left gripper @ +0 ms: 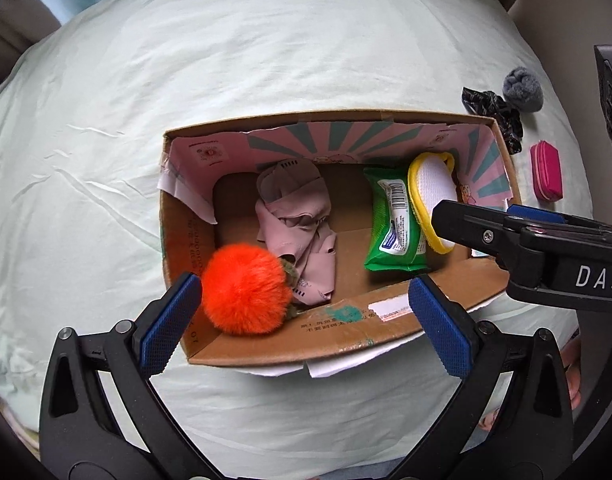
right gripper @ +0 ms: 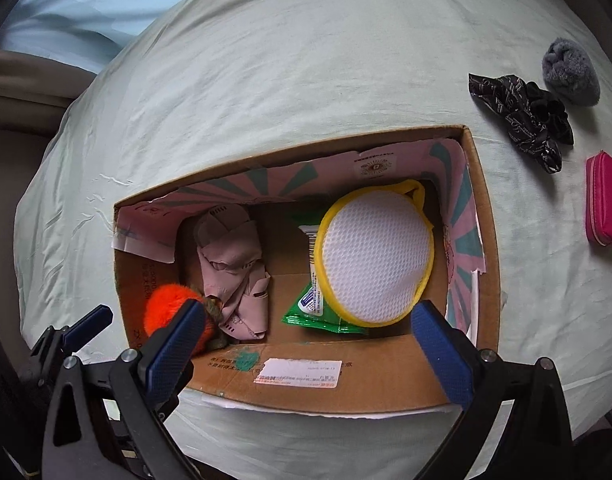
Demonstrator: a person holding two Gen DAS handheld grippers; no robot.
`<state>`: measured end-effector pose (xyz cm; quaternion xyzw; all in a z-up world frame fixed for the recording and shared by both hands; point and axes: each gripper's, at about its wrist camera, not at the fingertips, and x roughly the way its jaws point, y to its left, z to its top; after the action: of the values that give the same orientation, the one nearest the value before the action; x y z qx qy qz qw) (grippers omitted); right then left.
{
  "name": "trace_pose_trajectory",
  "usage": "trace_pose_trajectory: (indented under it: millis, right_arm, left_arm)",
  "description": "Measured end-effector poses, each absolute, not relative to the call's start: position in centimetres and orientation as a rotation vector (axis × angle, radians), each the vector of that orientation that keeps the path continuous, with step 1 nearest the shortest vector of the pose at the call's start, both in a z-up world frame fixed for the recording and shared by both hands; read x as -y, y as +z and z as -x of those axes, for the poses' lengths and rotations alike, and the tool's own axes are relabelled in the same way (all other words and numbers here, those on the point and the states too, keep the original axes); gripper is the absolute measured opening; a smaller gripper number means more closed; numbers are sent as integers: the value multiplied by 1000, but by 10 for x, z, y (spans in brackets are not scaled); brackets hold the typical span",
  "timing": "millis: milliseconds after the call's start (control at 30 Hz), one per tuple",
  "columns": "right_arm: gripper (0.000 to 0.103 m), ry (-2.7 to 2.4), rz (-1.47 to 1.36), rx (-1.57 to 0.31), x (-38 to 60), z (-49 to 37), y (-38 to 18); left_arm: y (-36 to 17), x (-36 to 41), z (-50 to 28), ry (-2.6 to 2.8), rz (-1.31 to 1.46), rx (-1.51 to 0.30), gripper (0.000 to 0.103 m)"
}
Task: Organize soft objects
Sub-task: 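Withdraw both tools from the box toward the black scrunchies and pink pouch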
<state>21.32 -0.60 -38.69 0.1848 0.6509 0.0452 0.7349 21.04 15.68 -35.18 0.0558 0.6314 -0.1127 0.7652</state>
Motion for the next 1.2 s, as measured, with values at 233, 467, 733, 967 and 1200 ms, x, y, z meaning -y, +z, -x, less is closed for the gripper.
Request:
trace_pose_trajectory:
  millis: [233, 467, 733, 967, 1200]
  right_arm:
    - [102, 110, -335, -1331, 4, -186, -339]
    - [102, 67, -266, -1133, 17, -141, -263]
    - [102, -11, -225, -830, 49, -75, -172]
    - [102, -68, -183, -655, 87, -28, -128]
    - [102, -29, -170, -612, 137, -12, -118]
  left_arm:
    - [-307, -166, -182, -227, -110, -1281, 103]
    - [-247, -174, -148, -201, -100, -1141, 103]
    - [-173, -170, -112, -161, -45, -955, 103]
    - [-130, -138, -84, -165, -31, -842, 103]
    - [-118, -80, -68, -147, 17, -811, 103]
